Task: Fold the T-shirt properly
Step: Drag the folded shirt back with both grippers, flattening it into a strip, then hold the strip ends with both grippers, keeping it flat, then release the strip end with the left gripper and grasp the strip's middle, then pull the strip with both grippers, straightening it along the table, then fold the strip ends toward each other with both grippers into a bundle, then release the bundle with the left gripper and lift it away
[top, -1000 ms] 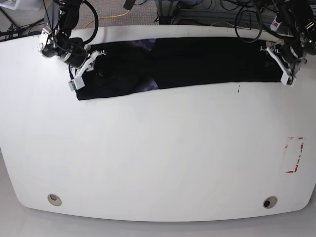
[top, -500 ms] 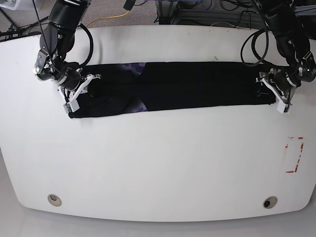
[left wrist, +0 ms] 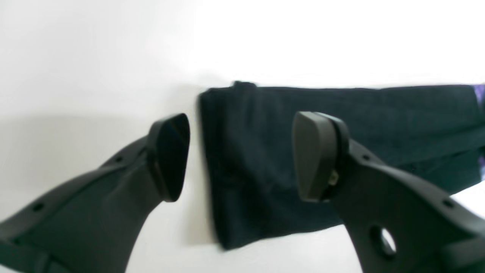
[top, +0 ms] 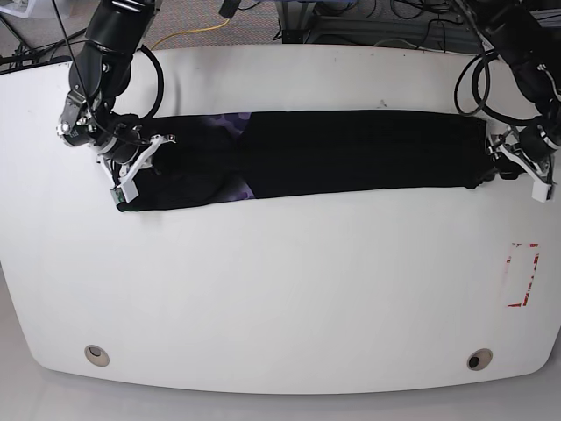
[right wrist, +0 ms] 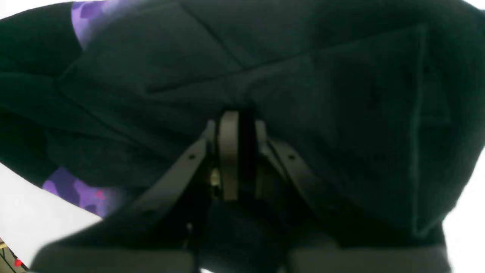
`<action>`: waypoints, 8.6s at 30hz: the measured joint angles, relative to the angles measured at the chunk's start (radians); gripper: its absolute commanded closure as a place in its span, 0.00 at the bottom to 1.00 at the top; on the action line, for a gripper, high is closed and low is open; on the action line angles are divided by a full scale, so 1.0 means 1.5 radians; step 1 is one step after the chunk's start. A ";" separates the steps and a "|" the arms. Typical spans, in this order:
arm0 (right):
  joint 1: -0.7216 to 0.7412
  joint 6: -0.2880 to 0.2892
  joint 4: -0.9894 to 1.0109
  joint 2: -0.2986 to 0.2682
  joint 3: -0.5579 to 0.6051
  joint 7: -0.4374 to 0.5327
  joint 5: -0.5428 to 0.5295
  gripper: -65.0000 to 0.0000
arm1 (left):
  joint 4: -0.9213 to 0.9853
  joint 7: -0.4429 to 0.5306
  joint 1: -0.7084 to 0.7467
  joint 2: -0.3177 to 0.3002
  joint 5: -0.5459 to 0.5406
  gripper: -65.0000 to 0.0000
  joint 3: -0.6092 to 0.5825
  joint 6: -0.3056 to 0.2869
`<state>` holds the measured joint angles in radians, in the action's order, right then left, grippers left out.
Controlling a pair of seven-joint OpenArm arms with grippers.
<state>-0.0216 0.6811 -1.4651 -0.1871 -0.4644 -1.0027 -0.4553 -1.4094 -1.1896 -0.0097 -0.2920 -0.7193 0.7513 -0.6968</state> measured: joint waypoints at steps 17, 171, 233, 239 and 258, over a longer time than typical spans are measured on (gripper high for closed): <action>0.002 0.000 0.000 -0.001 0.000 0.000 0.000 0.91 | 0.025 0.011 0.058 0.002 0.005 0.38 -0.053 0.000; 0.080 0.010 0.138 0.016 -0.214 -0.123 -0.126 1.00 | -0.181 0.096 0.088 0.144 0.246 0.65 -0.441 0.033; 0.006 -0.035 -0.121 0.104 0.149 -0.049 -0.251 0.11 | -0.039 0.137 0.010 0.277 0.215 0.65 -0.440 0.080; 0.005 -0.034 -0.152 0.091 0.149 -0.047 -0.257 0.19 | -0.080 0.126 0.034 0.256 0.099 0.65 -0.380 0.086; -0.025 -0.035 -0.163 0.060 0.272 -0.013 -0.254 0.68 | -0.228 0.127 0.171 -0.018 -0.065 0.65 -0.205 0.086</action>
<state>-0.0589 0.6292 -1.7096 -0.0975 -0.0570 -1.0218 -0.8356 -1.7519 -0.9993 0.2462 -0.3183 -0.8169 0.4442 -0.5682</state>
